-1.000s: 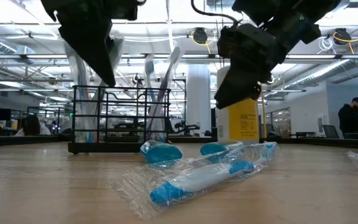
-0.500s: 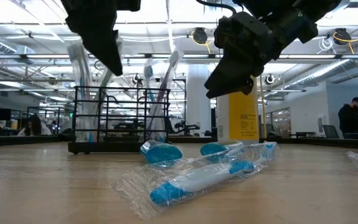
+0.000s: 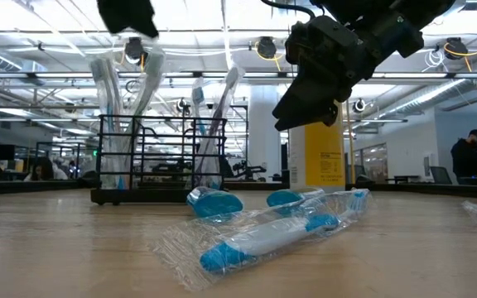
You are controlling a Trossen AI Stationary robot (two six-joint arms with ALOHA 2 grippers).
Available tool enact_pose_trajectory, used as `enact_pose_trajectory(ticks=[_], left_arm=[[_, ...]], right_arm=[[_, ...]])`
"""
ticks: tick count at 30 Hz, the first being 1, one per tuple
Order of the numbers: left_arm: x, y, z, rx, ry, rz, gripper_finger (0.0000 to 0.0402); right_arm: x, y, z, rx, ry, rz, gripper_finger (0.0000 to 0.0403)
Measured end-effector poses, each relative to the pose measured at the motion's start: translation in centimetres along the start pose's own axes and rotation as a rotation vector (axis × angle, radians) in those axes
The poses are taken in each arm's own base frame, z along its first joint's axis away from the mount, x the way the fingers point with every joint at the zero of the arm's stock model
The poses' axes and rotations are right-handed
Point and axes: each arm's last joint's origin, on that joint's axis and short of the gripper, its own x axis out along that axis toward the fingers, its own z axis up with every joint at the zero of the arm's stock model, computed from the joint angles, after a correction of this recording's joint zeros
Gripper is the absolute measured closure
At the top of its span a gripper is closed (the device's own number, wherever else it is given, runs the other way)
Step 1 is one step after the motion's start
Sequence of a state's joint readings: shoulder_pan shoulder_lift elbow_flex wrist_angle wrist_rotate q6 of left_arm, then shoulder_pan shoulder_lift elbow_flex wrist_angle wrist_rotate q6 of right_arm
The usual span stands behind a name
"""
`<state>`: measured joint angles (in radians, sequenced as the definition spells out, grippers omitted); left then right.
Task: Pick & Place toothbrushing station
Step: Put the top right mouthwash bottle into the black wire organizer
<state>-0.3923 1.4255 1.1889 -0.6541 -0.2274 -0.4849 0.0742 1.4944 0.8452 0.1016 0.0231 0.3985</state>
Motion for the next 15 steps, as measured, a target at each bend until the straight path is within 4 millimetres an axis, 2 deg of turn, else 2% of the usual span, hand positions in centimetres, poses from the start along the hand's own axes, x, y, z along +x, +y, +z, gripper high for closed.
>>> enact_pose_trajectory(ticks=[2,7,10,15], left_arm=[[-1.1,0.0,0.3,0.03,-0.069,0.026,0.0243],[-2.7,0.3,0.5,0.175,-0.199,0.242,0.0243],[-2.6,0.7,0.6,0.198,-0.227,0.351,0.0243],[-0.8,2.0,0.4,0.151,-0.191,0.476,0.0243]], right_arm=[[0.0,0.0,0.0,0.0,0.0,0.0,0.0236],[0.0,0.0,0.0,0.001,0.0,0.0,0.0236],[0.0,0.0,0.0,0.001,-0.001,-0.001,0.0236],[0.0,0.0,0.0,0.001,-0.001,-0.001,0.0236]])
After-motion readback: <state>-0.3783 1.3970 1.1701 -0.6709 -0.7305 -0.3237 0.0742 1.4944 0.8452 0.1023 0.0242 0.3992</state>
